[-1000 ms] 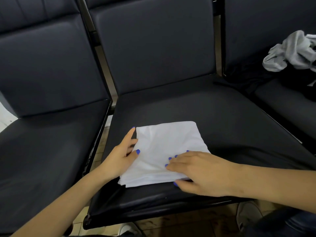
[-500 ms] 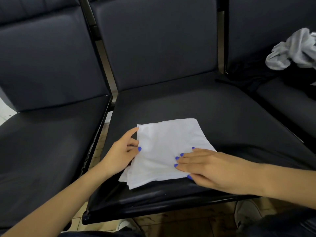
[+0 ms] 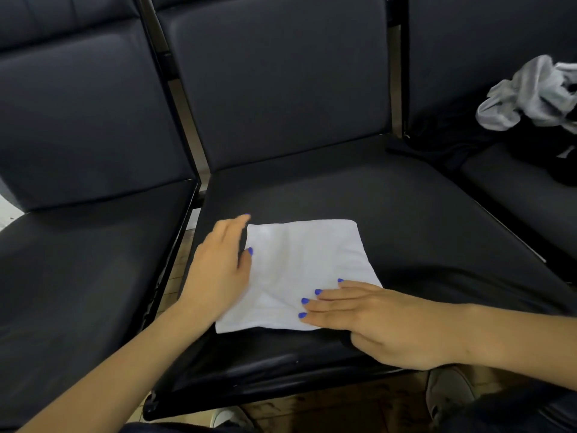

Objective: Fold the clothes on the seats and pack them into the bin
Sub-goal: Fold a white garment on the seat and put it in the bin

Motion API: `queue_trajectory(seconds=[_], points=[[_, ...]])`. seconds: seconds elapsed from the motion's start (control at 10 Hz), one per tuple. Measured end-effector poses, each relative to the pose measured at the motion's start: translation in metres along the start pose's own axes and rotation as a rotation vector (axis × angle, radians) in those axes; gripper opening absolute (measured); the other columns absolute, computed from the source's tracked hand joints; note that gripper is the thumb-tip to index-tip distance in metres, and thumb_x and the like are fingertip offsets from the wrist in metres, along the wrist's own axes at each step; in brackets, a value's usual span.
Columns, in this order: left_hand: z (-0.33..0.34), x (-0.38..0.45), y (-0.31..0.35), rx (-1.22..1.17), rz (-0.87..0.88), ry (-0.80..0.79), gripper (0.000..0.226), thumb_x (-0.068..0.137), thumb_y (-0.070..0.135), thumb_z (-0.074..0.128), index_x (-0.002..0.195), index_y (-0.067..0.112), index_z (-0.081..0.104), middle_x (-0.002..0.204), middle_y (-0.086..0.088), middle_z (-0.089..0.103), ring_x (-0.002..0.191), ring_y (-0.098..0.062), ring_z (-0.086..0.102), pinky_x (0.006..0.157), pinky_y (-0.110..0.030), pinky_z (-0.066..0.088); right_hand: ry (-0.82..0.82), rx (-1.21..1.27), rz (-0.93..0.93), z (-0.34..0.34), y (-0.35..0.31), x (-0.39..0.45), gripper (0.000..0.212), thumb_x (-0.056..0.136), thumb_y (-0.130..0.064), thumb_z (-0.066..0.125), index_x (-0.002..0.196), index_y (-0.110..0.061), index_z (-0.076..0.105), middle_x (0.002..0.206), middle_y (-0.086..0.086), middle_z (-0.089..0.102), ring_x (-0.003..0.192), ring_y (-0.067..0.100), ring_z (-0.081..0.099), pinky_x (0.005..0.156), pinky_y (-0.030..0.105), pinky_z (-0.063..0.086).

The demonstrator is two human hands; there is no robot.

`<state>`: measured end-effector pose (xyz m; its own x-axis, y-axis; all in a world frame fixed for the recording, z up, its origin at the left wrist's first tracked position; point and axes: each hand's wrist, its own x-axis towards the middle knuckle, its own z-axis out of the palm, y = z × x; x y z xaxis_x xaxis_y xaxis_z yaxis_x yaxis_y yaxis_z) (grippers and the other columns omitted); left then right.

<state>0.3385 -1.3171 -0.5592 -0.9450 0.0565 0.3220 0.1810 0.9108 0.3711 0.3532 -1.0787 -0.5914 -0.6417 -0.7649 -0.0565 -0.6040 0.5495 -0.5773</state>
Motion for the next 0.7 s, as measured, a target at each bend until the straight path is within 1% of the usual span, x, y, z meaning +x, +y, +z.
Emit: queue_trajectory(seconds=[0.1,0.2,0.3,0.4,0.5,0.6,0.7], points=[[0.007,-0.005,0.017,0.135,0.435,-0.137,0.042,0.091,0.027,0.035,0.122,0.015,0.062,0.12,-0.003,0.065,0.116,-0.022,0.056,0.108,-0.038,0.03,0.004,0.001,-0.027,-0.003,-0.008,-0.003,0.043,0.087,-0.01,0.048,0.114,-0.038,0.067,0.123,0.001,0.063,0.119,0.021,0.054,0.102,0.042,0.041],[0.019,-0.012,0.033,0.282,0.307,-0.605,0.049,0.101,0.042,0.016,0.146,0.033,0.032,0.155,0.012,0.026,0.146,-0.011,0.016,0.118,-0.036,-0.001,0.27,0.242,0.213,-0.035,-0.012,-0.009,0.025,0.088,-0.021,0.051,0.085,-0.041,0.064,0.084,-0.006,0.07,0.084,0.017,0.063,0.079,0.033,0.05],[0.02,-0.008,0.025,0.323,0.03,-0.731,0.052,0.102,0.047,0.02,0.152,0.035,0.011,0.161,0.009,0.002,0.148,-0.014,0.001,0.119,-0.037,0.003,0.249,-0.1,0.544,-0.053,-0.005,-0.014,0.028,0.09,-0.051,0.049,0.095,-0.023,0.052,0.075,-0.01,0.056,0.073,0.013,0.055,0.058,0.028,0.039],[0.013,-0.004,0.008,0.56,-0.165,-0.627,0.068,0.097,0.059,0.019,0.152,0.022,0.005,0.159,-0.003,0.01,0.145,-0.025,0.014,0.114,-0.04,0.018,0.036,0.055,0.74,-0.046,-0.003,-0.011,0.051,0.081,-0.064,0.055,0.063,-0.018,0.045,0.054,-0.011,0.043,0.054,0.012,0.042,0.051,0.026,0.028],[0.002,-0.002,0.009,0.646,-0.296,-0.604,0.077,0.096,0.06,0.028,0.151,0.013,0.002,0.146,-0.014,0.03,0.126,-0.032,0.043,0.1,-0.037,0.039,0.043,0.361,0.725,-0.044,-0.003,-0.001,0.04,0.086,-0.031,0.06,0.053,-0.018,0.041,0.047,-0.008,0.039,0.053,0.015,0.036,0.045,0.023,0.028],[-0.006,-0.004,0.02,0.188,-0.328,-0.743,0.064,0.098,0.042,0.044,0.149,0.019,0.012,0.117,-0.005,0.054,0.098,-0.017,0.057,0.084,-0.03,0.048,0.103,0.634,0.762,-0.065,-0.005,-0.002,0.021,0.093,-0.024,0.047,0.091,-0.007,0.059,0.074,0.005,0.064,0.062,0.02,0.061,0.049,0.027,0.054],[-0.013,-0.013,0.039,-0.383,-0.352,-0.896,0.064,0.095,0.025,0.056,0.147,0.029,0.018,0.078,0.001,0.062,0.052,-0.007,0.053,0.05,-0.023,0.047,0.326,0.845,0.835,-0.095,0.018,-0.018,0.019,0.094,-0.017,0.05,0.096,0.0,0.056,0.074,0.016,0.068,0.064,0.03,0.068,0.059,0.04,0.06]])
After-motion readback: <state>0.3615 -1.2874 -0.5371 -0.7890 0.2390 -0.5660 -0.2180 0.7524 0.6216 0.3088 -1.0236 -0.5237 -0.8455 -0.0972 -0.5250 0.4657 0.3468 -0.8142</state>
